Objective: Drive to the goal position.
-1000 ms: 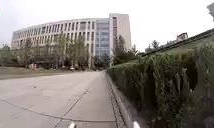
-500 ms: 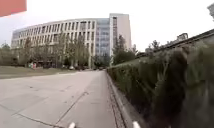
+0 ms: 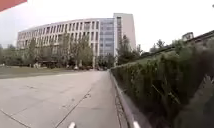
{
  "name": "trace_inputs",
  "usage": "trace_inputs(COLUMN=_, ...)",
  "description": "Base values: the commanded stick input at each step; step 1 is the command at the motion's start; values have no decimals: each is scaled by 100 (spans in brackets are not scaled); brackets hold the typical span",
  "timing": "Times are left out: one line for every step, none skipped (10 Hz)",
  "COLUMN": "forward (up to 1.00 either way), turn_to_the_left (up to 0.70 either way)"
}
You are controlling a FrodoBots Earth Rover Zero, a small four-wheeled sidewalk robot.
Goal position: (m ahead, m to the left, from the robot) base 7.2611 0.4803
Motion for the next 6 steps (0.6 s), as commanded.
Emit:
trace_inputs(forward=45, turn_to_the_left=0)
trace_inputs(forward=45, turn_to_the_left=0)
trace_inputs(forward=45, turn_to_the_left=0)
trace_inputs(forward=45, turn_to_the_left=0)
trace_inputs(forward=45, turn_to_the_left=0)
trace_inputs(forward=45, turn_to_the_left=0)
